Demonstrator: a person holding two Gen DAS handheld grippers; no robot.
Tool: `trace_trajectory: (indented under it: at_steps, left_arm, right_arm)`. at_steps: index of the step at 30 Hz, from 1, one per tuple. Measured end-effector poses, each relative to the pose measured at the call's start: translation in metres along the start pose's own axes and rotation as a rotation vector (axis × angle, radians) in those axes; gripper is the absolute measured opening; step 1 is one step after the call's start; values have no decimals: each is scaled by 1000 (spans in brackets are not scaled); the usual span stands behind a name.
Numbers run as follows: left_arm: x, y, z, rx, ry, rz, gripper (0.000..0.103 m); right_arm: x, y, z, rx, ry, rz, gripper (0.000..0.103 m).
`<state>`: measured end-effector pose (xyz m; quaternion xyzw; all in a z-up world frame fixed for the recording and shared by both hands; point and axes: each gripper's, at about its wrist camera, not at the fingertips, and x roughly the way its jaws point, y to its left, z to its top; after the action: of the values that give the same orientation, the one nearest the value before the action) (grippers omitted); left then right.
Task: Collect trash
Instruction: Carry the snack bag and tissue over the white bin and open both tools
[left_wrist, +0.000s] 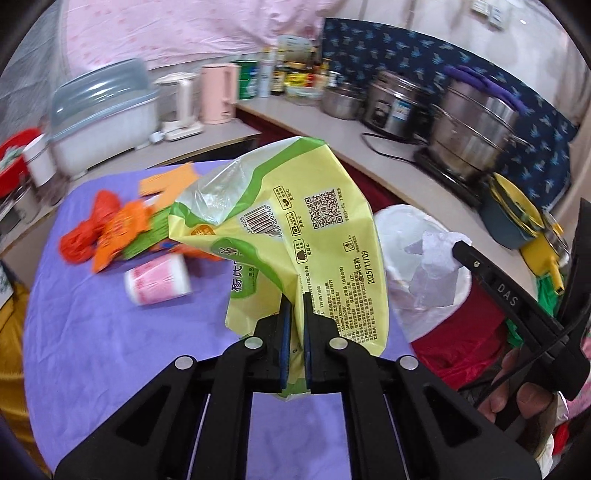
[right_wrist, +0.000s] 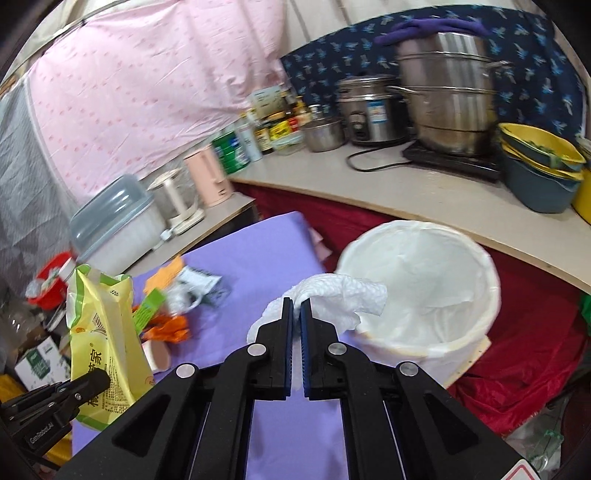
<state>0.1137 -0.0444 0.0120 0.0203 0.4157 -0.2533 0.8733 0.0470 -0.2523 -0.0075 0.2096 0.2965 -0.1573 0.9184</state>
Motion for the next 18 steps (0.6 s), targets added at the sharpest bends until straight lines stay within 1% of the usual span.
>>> trace_trajectory:
  at_steps: [3,8,10,13,15,18]
  left_arm:
    - [24,-44,14,64,12,-80,5]
    - [65,-109,28,169,32,-165,5]
    - [86,-130,34,205,53,-202,5]
    - [120,-155,40,225,99,-212,6]
    - [142,-165,43,225,125,-219,6]
    - [165,-175,47,225,142,-224,6]
  right_arm:
    - [4,-37,10,46,-8,-33,4]
    - [16,-96,25,105,-17,-77,4]
    - [22,-111,29,122,-13,-87,4]
    - [31,-133,33,145,-13,-98,4]
    - [41,-145,35,156,-5,-107,4]
    - [58,-161,39,177,11,-115,4]
